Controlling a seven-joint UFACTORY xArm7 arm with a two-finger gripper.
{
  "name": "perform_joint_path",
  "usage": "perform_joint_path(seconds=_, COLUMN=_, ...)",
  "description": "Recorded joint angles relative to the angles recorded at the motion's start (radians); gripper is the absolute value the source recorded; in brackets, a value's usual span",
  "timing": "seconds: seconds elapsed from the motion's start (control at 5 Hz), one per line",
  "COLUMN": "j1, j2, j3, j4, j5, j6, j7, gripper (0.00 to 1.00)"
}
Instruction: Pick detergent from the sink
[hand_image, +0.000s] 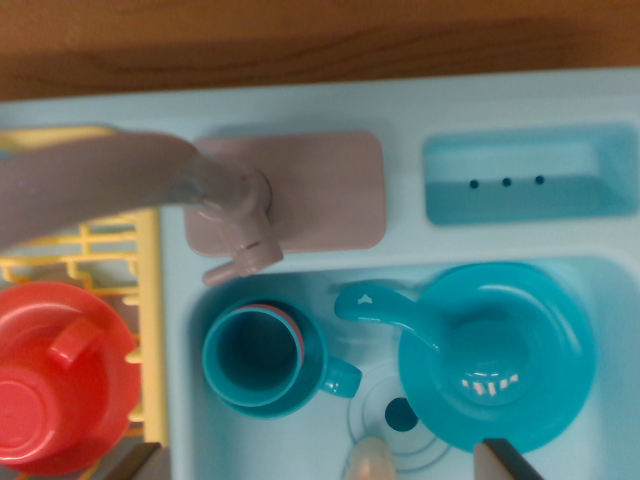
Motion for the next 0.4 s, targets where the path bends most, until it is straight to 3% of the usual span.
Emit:
perform_joint_path(seconds=0.2, j1=0.0000, j2=0.000, j3=0.000, j4=0.000, j5=0.0000, j6=0.000, j7=0.000, gripper=0.00)
perform_joint_path(seconds=0.4, j1=-0.0021, j2=0.000, j3=-0.003, j4=-0.047, j5=0.0042, j6=-0.044, j7=-0.010, gripper=0.00)
